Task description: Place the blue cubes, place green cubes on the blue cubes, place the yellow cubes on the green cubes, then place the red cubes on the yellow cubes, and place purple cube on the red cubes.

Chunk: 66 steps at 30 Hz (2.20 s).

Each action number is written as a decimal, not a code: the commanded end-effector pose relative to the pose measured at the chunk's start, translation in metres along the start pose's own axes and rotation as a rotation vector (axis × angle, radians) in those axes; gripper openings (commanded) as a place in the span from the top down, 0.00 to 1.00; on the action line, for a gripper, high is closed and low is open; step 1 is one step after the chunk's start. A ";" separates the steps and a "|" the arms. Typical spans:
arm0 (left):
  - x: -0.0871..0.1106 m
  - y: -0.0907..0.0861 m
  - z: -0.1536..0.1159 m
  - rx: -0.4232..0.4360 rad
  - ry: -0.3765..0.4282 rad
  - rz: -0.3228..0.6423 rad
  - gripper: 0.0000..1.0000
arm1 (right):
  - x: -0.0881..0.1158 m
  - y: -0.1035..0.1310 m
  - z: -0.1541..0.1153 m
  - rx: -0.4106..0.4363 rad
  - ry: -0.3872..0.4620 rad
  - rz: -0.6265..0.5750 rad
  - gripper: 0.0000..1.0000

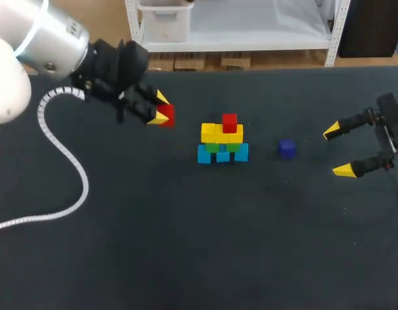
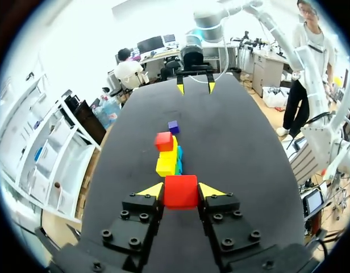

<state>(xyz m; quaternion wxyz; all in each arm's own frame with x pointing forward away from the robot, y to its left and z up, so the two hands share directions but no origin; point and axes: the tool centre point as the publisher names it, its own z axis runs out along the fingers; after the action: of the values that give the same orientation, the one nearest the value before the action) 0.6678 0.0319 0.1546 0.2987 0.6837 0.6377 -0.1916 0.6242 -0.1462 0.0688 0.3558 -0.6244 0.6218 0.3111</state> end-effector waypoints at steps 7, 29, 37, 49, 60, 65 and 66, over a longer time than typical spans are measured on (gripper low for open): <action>0.000 0.036 0.036 0.159 -0.079 0.012 1.00 | 0.000 -0.001 0.001 0.000 -0.001 -0.001 0.00; -0.012 0.047 0.078 0.248 -0.111 0.030 1.00 | 0.000 -0.001 0.001 0.000 -0.001 -0.001 0.00; -0.016 0.048 0.091 0.263 -0.131 0.038 1.00 | 0.000 -0.001 0.001 0.000 -0.001 -0.001 0.00; -0.021 0.046 0.099 0.293 -0.139 0.042 1.00 | 0.000 -0.001 0.001 0.000 -0.001 -0.001 0.00; -0.026 0.045 0.102 0.287 -0.116 0.035 1.00 | 0.000 -0.001 0.001 0.000 -0.001 -0.001 0.00; -0.027 0.045 0.106 0.280 -0.109 0.033 1.00 | 0.000 -0.001 0.001 0.000 -0.001 -0.001 0.00; -0.027 0.045 0.106 0.278 -0.109 0.032 1.00 | 0.000 -0.001 0.001 0.000 -0.001 -0.001 0.00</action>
<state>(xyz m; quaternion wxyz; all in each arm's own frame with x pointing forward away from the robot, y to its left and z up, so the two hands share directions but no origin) 0.7209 -0.0560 0.1010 0.2388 0.7170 0.5760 -0.3116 0.6242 -0.1462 0.0689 0.3557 -0.6245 0.6218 0.3112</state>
